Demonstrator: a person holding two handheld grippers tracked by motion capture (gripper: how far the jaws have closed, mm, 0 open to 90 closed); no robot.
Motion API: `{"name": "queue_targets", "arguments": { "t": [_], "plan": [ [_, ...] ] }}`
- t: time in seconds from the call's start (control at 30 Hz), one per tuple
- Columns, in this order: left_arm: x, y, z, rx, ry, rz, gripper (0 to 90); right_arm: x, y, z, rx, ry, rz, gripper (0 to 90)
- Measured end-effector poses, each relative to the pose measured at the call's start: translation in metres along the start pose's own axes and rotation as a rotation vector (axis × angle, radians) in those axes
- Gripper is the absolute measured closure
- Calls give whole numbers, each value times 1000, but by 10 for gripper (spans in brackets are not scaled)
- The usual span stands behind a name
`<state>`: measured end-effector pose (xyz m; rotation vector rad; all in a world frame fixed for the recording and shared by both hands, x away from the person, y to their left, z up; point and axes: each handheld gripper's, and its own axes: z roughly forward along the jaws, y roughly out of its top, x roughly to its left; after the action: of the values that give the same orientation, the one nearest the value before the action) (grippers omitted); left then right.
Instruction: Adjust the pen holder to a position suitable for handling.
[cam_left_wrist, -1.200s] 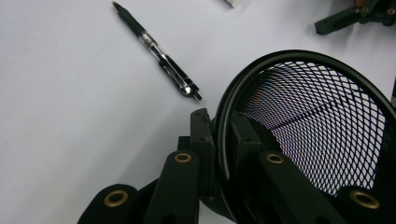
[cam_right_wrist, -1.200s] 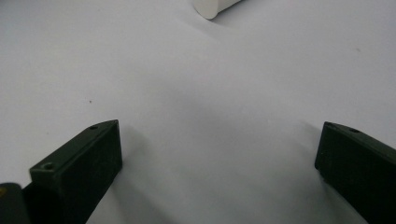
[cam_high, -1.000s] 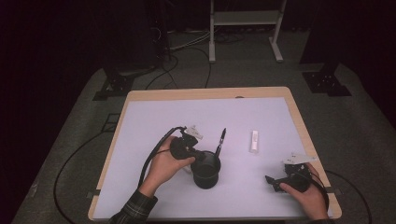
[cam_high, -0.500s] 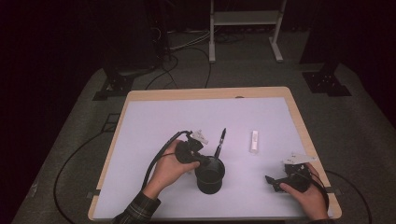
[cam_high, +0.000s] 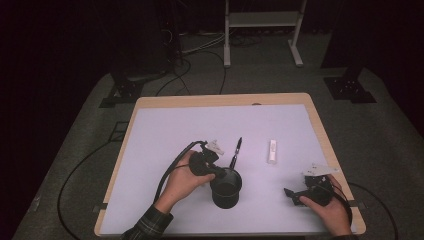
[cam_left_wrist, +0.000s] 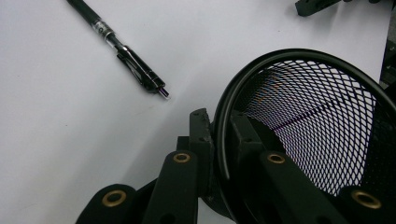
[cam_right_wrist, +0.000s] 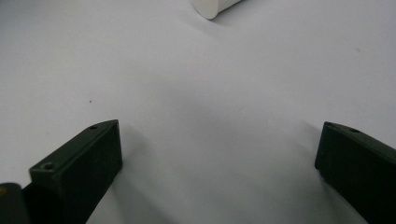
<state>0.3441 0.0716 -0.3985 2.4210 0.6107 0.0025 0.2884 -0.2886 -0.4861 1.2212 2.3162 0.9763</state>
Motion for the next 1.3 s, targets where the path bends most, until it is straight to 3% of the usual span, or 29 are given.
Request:
{"name": "queue_targets", "arguments": {
  "t": [0.23,0.57,1.07,1.3],
  "plan": [
    [1,0,-6,-21,2,-13,669,0,0,0,0,0,1,0],
    [-1,-2,-27,-61,9,-14,597,0,0,0,0,0,1,0],
    [-1,-11,-62,-116,38,-36,575,0,0,0,1,1,2,0],
    [4,-18,-79,-134,71,-42,573,0,0,0,1,2,3,0]
  ]
}}
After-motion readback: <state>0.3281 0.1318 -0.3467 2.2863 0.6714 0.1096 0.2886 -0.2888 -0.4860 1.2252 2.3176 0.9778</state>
